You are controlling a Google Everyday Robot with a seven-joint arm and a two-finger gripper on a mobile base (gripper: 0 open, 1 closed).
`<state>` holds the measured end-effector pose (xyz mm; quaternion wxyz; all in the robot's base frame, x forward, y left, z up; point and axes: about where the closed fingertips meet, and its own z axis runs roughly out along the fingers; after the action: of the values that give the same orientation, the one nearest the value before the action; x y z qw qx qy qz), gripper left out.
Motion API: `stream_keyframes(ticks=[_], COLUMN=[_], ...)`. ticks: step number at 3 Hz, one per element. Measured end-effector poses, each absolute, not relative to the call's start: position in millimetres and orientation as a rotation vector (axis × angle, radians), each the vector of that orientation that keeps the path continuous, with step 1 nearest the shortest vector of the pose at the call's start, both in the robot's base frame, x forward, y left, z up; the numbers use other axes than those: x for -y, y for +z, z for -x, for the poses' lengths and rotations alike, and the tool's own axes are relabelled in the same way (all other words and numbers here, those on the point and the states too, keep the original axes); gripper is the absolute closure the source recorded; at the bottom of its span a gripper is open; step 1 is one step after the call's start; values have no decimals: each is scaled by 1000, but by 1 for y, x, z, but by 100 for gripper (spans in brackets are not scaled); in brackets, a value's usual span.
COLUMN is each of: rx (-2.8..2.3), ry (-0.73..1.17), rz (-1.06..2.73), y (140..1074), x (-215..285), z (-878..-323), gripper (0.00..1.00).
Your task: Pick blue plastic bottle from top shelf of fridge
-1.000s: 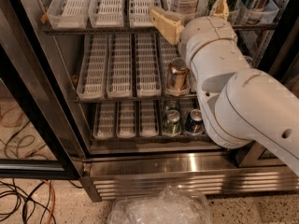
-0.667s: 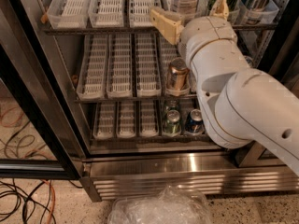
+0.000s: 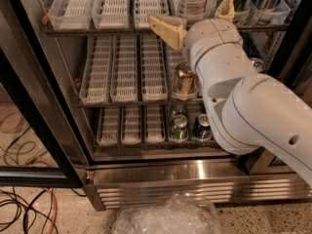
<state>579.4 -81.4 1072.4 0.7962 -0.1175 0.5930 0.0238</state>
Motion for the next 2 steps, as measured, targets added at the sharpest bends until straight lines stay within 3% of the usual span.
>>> stream_keyframes(ticks=[1, 2], rx=[-1260, -1247], ry=[49, 48], rz=[274, 267], y=[1074, 1076], x=[77, 73], z=[-583, -588], gripper=[5, 23])
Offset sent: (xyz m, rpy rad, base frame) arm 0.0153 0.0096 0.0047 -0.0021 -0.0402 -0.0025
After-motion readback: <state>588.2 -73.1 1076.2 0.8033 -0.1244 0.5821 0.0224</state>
